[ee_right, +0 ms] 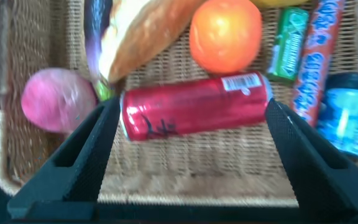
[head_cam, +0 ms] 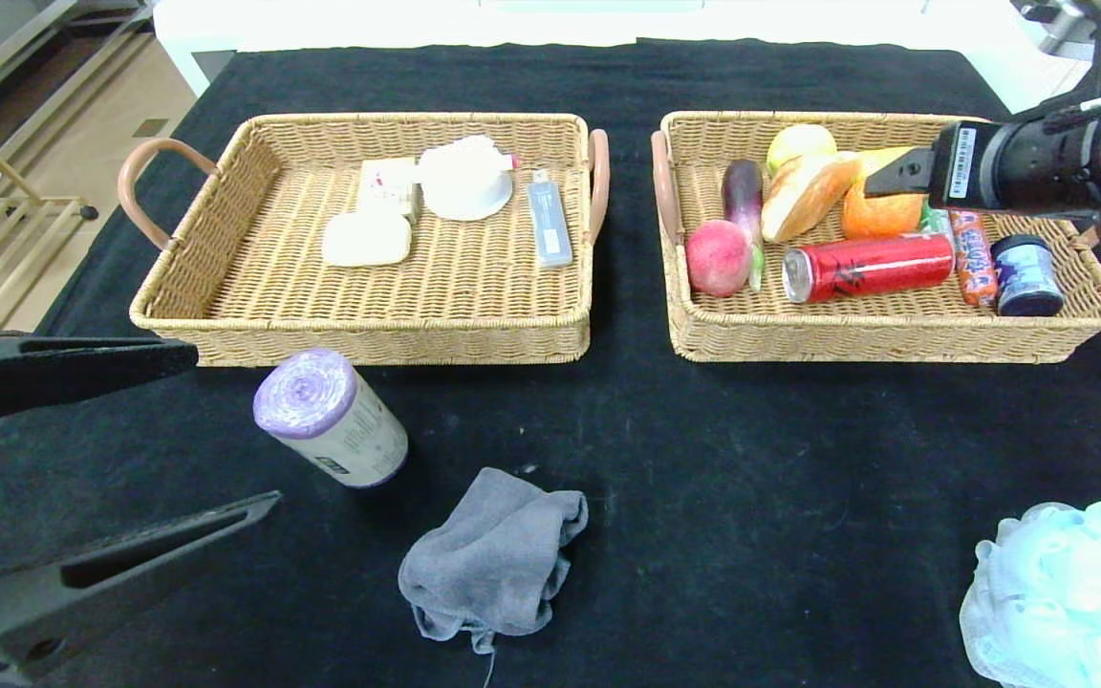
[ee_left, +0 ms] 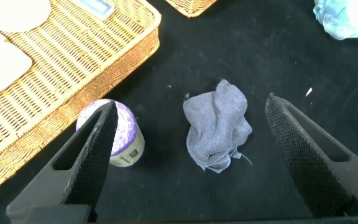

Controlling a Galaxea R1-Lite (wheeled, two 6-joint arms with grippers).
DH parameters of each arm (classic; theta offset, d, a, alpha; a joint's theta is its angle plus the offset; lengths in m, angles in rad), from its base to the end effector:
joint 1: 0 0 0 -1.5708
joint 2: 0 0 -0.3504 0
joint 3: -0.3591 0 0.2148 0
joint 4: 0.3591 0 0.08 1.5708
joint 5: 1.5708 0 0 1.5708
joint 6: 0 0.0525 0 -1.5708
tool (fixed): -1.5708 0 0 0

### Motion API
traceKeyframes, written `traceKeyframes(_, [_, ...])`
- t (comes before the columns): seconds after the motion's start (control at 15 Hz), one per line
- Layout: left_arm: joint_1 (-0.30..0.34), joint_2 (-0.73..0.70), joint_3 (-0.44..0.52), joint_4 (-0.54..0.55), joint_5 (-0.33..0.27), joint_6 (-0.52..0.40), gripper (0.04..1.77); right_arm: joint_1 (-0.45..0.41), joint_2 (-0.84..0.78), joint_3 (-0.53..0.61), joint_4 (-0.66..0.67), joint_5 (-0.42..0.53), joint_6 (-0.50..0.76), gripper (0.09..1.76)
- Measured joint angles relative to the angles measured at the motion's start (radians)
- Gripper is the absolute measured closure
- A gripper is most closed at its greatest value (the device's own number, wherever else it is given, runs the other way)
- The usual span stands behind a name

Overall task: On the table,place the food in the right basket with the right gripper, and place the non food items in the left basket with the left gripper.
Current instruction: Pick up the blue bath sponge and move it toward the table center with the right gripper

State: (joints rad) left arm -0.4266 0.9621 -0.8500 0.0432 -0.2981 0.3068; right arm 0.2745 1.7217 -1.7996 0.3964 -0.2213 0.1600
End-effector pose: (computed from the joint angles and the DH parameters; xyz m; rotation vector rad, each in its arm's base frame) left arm 0.1179 -0.0705 0.3198 0.3028 0.0462 -0.7419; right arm 0.3611 0.0897 0.3962 0.0805 0.3120 0.0279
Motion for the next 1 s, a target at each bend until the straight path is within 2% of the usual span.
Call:
traceKeyframes(0.27, [0.0,-0.003,0.0,0.001,0.0,0.0,0.09,-0.006,-0.091,0.086,0.044,0.001,-0.054,0.15])
traceKeyframes(0.6, [0.0,-0.004,0.0,0.001,0.001,0.0,0.09,-0.004,-0.199,0.135,0.283,0.001,-0.055,0.15])
traceKeyframes(1.0, [0.0,-0.008,0.0,0.001,0.001,0.0,0.09,0.0,-0.247,0.166,0.47,-0.001,0.075,0.15])
